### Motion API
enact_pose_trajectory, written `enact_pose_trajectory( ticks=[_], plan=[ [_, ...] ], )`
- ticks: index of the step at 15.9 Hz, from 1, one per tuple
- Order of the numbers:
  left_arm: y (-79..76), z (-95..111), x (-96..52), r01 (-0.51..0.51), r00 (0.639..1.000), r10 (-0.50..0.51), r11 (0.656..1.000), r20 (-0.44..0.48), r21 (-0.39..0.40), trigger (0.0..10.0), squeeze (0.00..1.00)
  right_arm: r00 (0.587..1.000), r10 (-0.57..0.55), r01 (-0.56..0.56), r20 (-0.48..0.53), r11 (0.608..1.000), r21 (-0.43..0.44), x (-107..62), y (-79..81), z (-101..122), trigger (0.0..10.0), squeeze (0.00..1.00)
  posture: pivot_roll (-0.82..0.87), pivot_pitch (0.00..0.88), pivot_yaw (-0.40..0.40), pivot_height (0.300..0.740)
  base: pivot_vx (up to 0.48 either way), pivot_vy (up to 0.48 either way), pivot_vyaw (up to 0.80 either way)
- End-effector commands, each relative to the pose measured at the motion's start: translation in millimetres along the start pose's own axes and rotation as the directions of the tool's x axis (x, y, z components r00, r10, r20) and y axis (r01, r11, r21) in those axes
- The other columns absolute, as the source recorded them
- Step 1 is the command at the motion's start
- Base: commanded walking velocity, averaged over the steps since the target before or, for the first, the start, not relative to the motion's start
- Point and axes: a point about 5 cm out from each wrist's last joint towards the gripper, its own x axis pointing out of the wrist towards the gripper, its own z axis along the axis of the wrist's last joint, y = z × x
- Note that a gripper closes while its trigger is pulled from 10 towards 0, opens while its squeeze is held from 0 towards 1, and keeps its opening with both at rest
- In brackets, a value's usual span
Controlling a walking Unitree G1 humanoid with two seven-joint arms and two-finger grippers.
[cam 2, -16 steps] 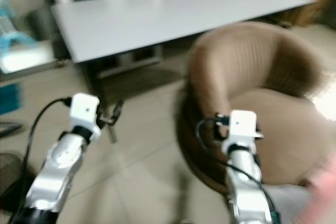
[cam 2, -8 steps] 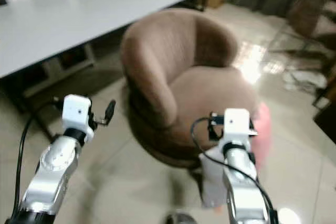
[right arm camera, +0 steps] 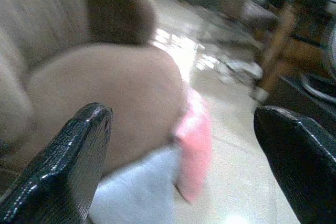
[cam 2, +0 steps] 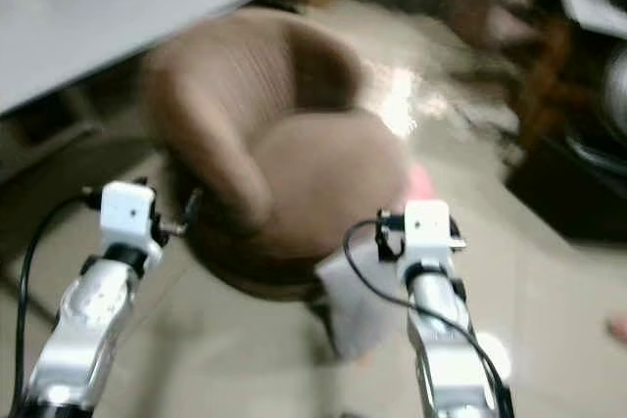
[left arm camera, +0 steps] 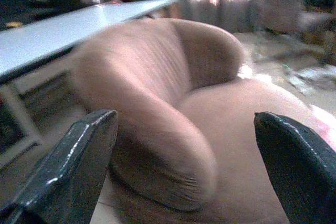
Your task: Move the pillow to the sofa from floor
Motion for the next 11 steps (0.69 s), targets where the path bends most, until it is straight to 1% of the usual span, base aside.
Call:
enact_pose_trajectory(
  ticks=[1,4,11],
  plan=[
    [-6.1,4.5,0.9,0.032,0.999,-0.032,0.999,0.025,-0.005,10.0,0.0,1.0,-0.011,0.011,-0.009,1.0,-0.008,-0.8,-4.0,-0.2,10.0,0.0,-0.05,0.0,-0.013,0.74,0.337,0.0,-0.77],
    [-7.3,4.9,1.8,0.043,0.999,-0.042,0.999,0.028,-0.009,10.0,0.0,1.0,0.005,-0.006,-0.015,0.999,-0.036,-1.0,-2.4,-2.0,10.0,0.0,-0.06,0.0,-0.009,0.74,0.355,0.0,-0.77],
    [-11.1,7.9,6.0,0.075,0.996,-0.074,0.997,0.045,-0.011,10.0,0.0,1.0,-0.004,0.003,-0.027,1.0,-0.031,-2.3,-4.5,-4.9,10.0,0.0,-0.06,0.0,-0.003,0.74,0.371,0.0,-0.76]
  ],
)
